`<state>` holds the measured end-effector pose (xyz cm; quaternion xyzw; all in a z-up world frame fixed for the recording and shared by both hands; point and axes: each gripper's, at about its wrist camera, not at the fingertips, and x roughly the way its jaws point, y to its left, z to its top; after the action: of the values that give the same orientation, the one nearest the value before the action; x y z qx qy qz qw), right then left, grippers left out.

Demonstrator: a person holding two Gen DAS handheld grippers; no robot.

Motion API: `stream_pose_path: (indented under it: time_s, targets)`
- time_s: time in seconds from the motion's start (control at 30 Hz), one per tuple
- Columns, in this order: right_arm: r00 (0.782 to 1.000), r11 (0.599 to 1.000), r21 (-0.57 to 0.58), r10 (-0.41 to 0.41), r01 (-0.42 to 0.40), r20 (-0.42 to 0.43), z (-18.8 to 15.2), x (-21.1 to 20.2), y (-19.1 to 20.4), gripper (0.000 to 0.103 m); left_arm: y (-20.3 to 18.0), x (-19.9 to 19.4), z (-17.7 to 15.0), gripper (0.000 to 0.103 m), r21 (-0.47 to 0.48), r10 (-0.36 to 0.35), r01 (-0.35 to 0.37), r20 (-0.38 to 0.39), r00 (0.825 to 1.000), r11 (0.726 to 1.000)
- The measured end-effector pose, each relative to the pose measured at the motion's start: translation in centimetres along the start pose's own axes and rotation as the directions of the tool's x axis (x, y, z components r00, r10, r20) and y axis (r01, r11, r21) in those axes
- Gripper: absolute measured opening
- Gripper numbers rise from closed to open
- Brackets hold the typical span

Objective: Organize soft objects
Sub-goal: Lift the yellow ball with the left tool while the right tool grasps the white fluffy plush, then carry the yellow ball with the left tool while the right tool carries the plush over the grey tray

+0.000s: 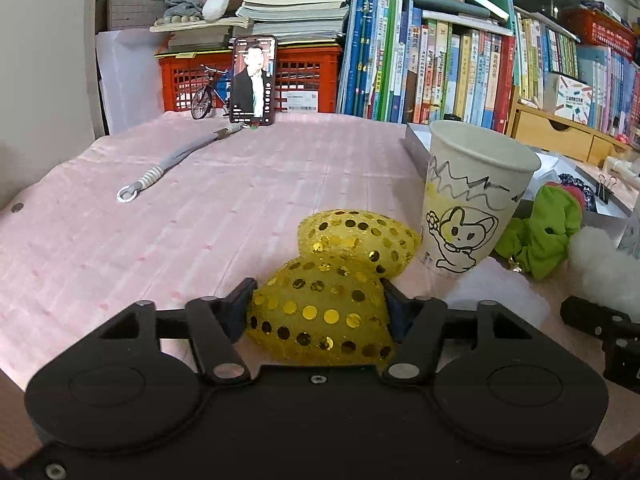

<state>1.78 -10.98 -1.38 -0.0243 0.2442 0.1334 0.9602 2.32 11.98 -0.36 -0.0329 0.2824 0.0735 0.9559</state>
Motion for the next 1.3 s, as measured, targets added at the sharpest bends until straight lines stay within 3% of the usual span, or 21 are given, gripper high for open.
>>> stream_pose_path:
  time_s: [0.13,0.9,1.17,1.3]
  targets:
    - [1.000,1.000,-0.007,-0.003,0.003,0.005,0.1,-0.2,0.1,0.056,0.1,-0.3,0.4,0.055,-0.007,-0.007,0.007,-0.001,1.000,1.000]
    - [0.992,1.000,0.003,0.020,-0.020,0.125,4.0,-3.4,-1.0,0.052,-0.1,-2.1,5.5,0.055,0.009,0.011,-0.012,0.085,0.996,1.000]
    - [0.987,0.996,0.055,0.056,-0.065,0.152,7.2,-4.2,-3.0,0.052,-0.4,-2.4,9.7,0.055,0.027,-0.036,0.033,0.125,0.992,0.999]
    - [0.985,0.994,0.085,0.059,-0.074,0.163,9.1,-4.1,-4.5,0.052,-0.9,-2.1,12.1,0.055,0.020,-0.091,0.089,0.117,0.989,0.996]
